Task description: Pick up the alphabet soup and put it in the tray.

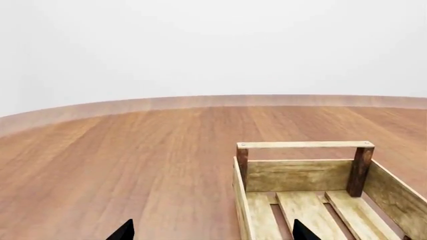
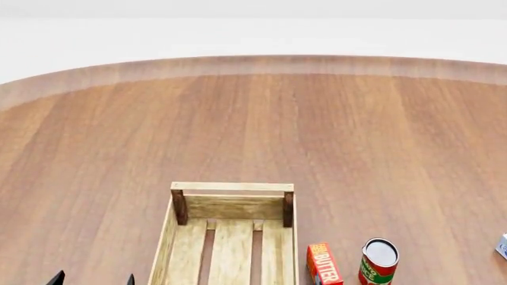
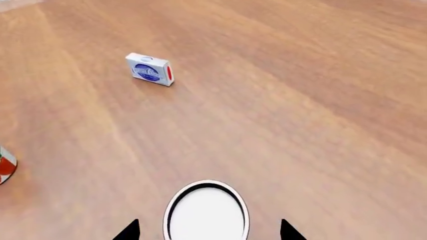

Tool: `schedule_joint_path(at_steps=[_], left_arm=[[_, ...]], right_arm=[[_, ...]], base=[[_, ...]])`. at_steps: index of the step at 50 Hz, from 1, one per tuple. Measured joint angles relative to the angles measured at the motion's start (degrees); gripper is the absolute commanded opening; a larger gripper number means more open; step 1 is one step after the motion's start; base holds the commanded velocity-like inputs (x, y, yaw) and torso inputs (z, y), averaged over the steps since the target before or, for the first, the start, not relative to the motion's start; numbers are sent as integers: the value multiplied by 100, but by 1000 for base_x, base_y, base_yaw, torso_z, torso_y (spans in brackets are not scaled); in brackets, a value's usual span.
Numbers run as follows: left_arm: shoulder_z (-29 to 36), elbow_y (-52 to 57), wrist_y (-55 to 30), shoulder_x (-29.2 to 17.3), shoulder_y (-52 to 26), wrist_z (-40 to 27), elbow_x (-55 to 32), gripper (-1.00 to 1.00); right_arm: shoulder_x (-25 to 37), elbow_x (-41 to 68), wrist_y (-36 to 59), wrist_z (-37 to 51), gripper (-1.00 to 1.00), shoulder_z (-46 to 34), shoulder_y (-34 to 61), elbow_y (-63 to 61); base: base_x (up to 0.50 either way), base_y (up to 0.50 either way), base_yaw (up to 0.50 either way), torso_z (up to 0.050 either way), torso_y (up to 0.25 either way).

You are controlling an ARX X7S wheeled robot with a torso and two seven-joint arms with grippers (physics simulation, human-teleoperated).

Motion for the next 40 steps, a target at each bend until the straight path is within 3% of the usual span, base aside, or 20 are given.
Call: schedule_joint_path(at_steps=[40], left_arm=[[118,3,20,-84,-18,-89,-74,100]], right_arm=[[-28,-368,-591,-150,100,-457,493,1188]], base=[[0,0,0,0,0]])
